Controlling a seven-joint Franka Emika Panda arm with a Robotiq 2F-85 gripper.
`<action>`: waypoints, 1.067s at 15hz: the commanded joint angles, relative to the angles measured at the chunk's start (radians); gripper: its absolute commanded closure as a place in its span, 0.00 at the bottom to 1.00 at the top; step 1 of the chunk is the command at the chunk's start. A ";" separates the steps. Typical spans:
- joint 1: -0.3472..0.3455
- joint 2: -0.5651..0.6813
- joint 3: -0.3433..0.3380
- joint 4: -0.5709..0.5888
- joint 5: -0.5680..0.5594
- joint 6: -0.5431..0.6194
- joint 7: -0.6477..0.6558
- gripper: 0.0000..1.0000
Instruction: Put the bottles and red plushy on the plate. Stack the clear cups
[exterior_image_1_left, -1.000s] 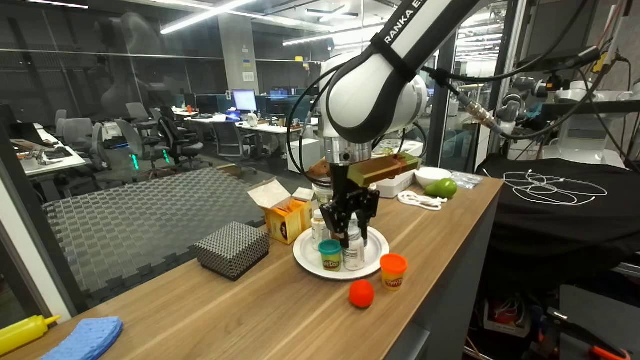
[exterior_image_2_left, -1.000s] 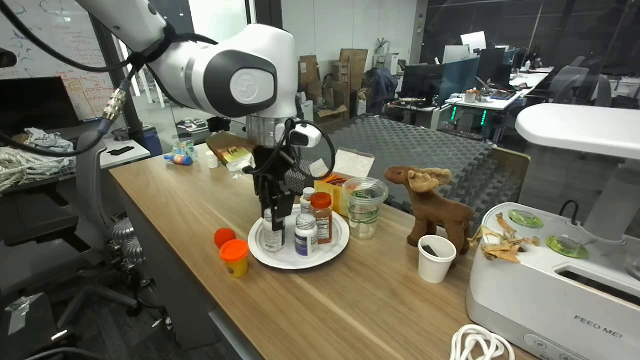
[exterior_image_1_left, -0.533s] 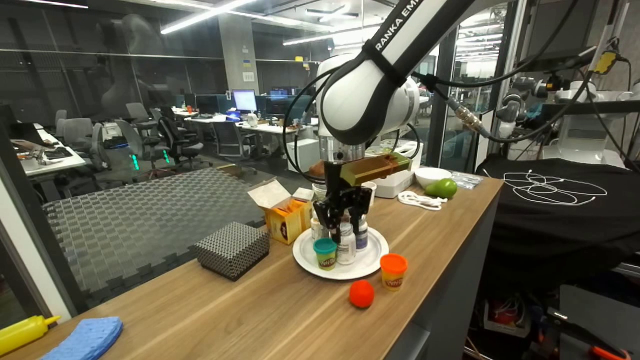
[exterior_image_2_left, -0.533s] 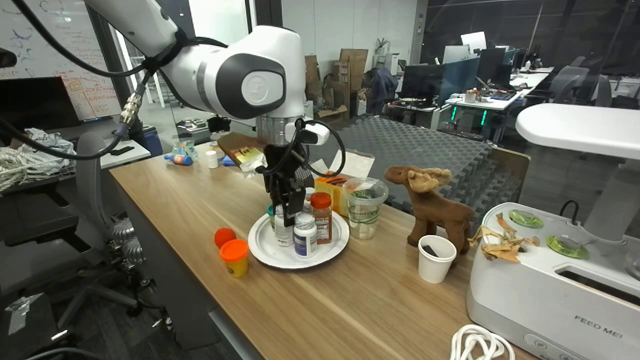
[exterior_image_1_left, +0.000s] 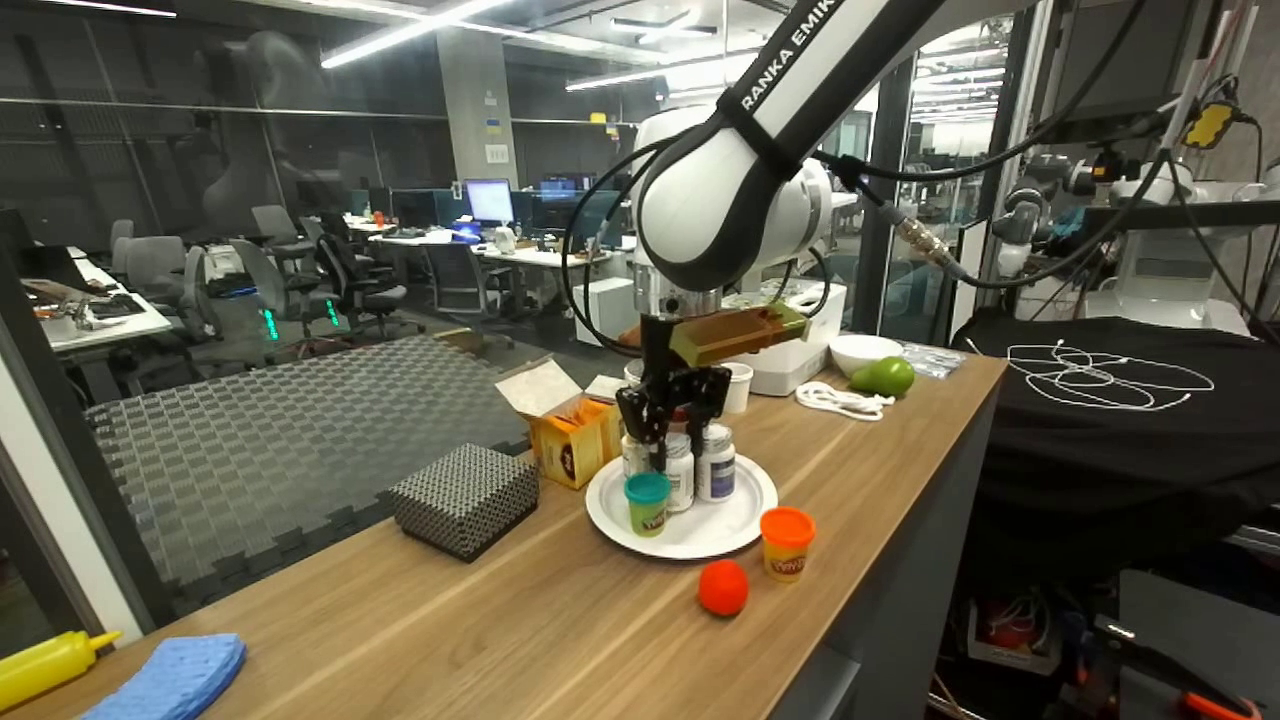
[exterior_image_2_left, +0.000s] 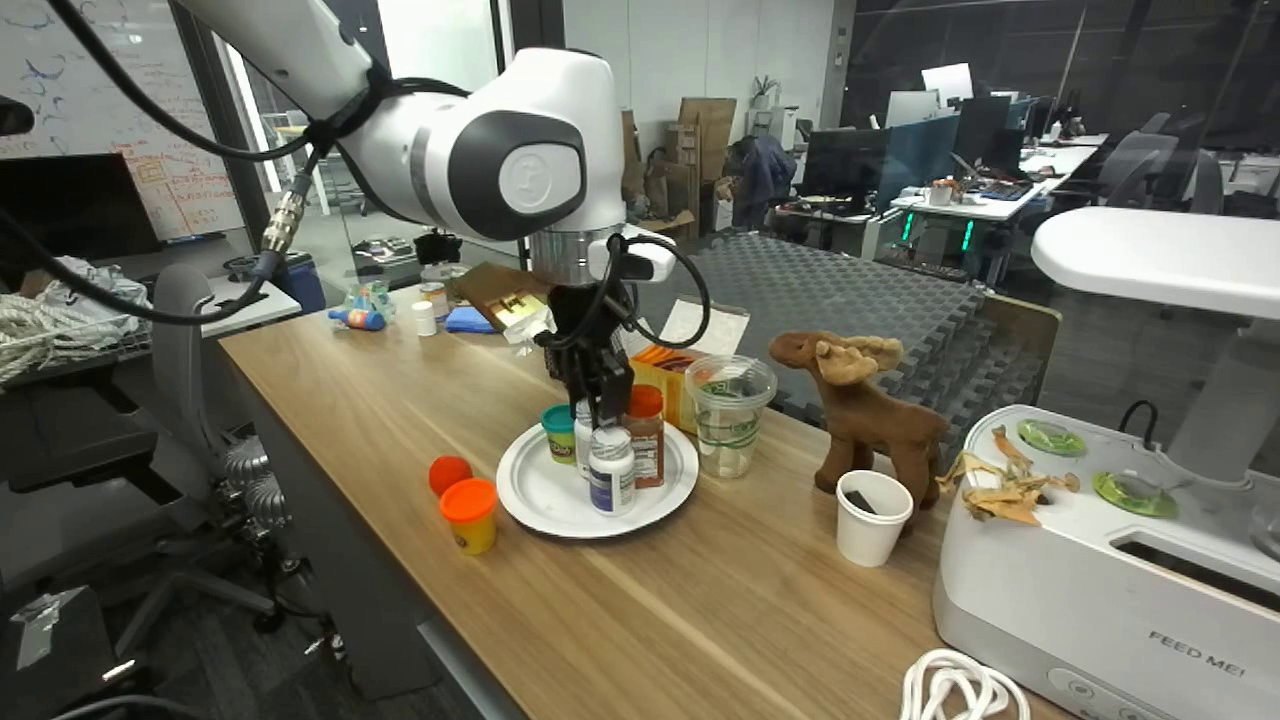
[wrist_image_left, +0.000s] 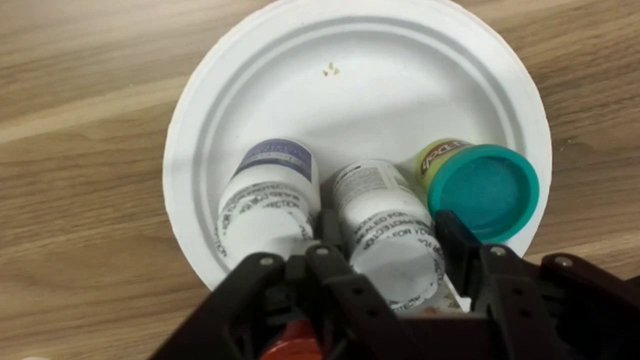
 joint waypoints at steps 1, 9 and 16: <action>0.019 0.017 -0.016 0.032 -0.017 0.007 0.005 0.24; 0.009 -0.017 -0.002 0.006 0.007 0.028 -0.027 0.00; 0.008 -0.055 0.011 -0.009 0.020 -0.004 -0.042 0.00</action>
